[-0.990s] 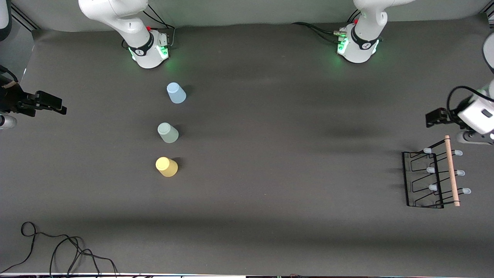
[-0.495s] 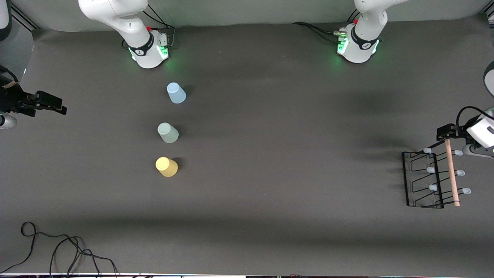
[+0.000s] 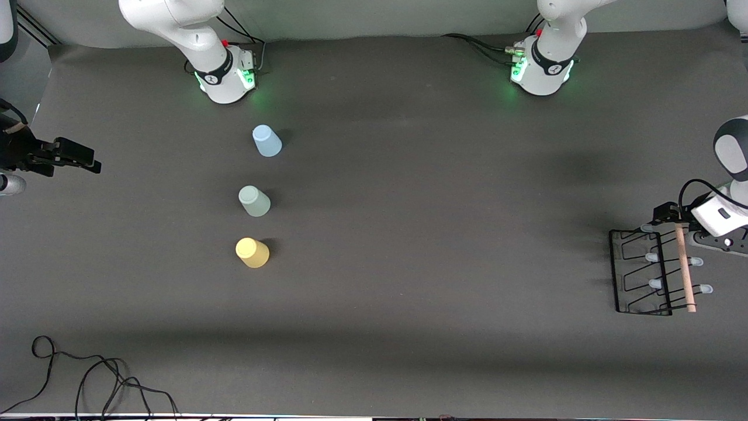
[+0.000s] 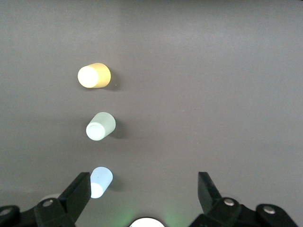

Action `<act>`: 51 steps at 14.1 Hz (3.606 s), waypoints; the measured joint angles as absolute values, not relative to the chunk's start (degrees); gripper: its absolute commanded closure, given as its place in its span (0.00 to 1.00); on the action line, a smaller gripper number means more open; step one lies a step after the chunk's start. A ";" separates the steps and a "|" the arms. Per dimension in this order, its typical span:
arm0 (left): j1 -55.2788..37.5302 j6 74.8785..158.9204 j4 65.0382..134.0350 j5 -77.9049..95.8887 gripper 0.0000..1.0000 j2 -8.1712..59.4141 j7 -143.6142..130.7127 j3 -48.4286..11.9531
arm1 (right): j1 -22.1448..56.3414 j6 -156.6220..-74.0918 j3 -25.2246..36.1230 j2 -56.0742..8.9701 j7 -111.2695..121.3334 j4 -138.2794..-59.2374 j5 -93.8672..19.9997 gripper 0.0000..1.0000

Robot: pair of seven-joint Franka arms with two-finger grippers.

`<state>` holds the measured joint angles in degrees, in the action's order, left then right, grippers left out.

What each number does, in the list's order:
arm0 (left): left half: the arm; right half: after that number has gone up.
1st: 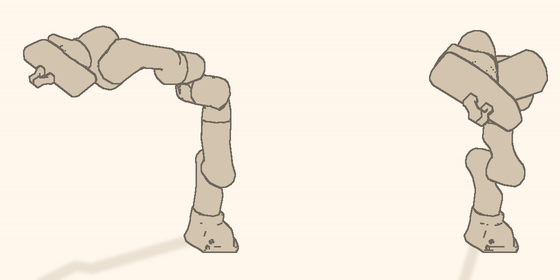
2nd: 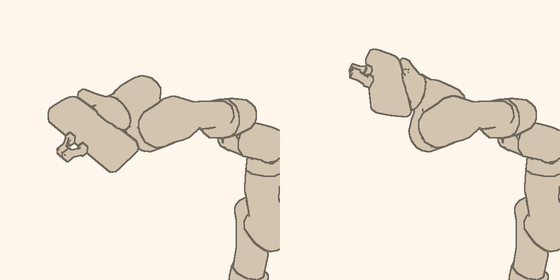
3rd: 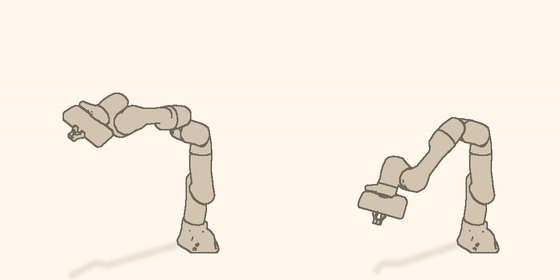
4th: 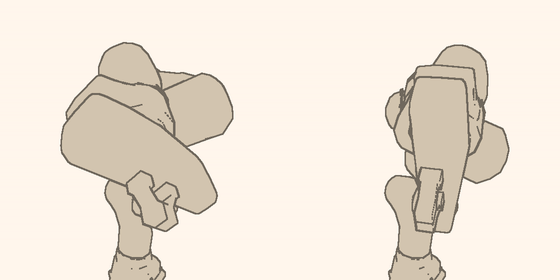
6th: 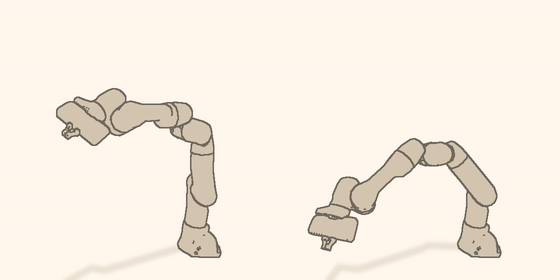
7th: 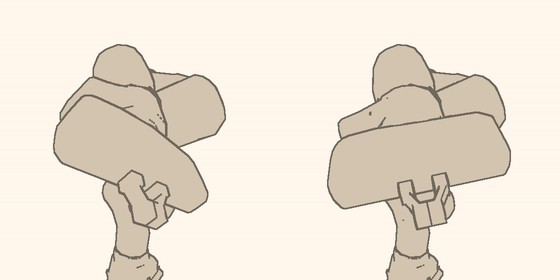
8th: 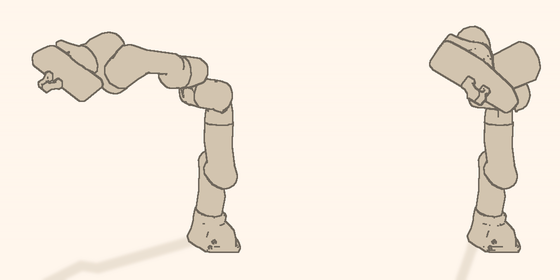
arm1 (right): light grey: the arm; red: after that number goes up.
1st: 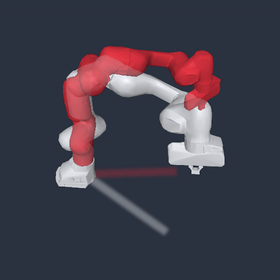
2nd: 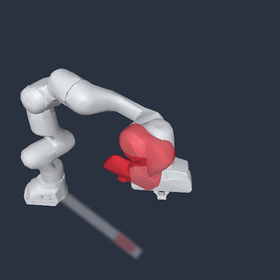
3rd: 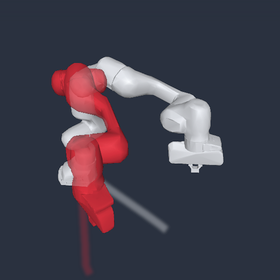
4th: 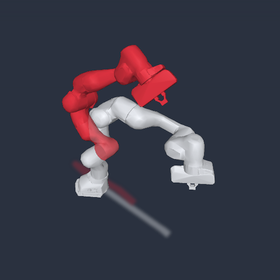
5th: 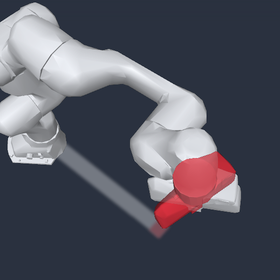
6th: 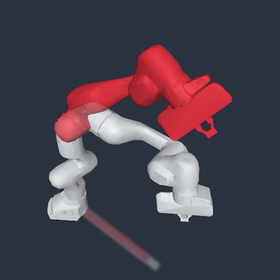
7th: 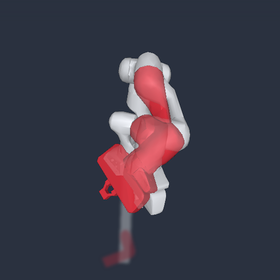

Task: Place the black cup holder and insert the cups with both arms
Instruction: 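Grasp the wooden rod with the left gripper and lift the holder, then carry the holder beside the cups and lower it with the left gripper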

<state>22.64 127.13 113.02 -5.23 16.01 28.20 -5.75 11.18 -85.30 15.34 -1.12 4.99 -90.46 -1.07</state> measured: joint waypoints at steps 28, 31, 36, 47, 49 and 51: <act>-0.20 109.09 101.08 6.59 1.00 7.05 -14.80 -13.02 | 10.87 -85.21 15.54 -1.11 4.99 -90.46 -1.07 0.00; -9.79 115.81 101.61 6.21 1.00 9.86 -27.86 -13.17 | 10.83 -85.19 15.95 -1.09 4.99 -90.46 -1.07 0.00; -23.71 126.18 99.89 1.33 1.00 15.19 -52.07 -13.26 | 10.81 -85.14 16.10 -1.09 4.99 -90.45 -1.07 0.00; -42.57 129.52 81.30 -10.93 1.00 31.17 -77.86 -13.14 | 10.76 -84.29 16.19 -1.08 4.99 -90.44 -1.07 0.00; -43.95 130.14 80.49 -13.76 1.00 31.58 -79.47 -13.13 | 10.75 -84.29 16.20 -1.08 4.99 -90.44 -1.07 0.00; -44.80 130.94 80.46 -16.82 1.00 32.41 -82.09 -13.07 | 10.75 -84.29 16.20 -1.08 4.99 -90.44 -1.07 0.00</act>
<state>-44.80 130.94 80.46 -16.82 32.41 -82.09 -13.07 10.75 -84.29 16.20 -1.08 4.99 -90.44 -1.07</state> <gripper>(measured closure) 0.912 0.000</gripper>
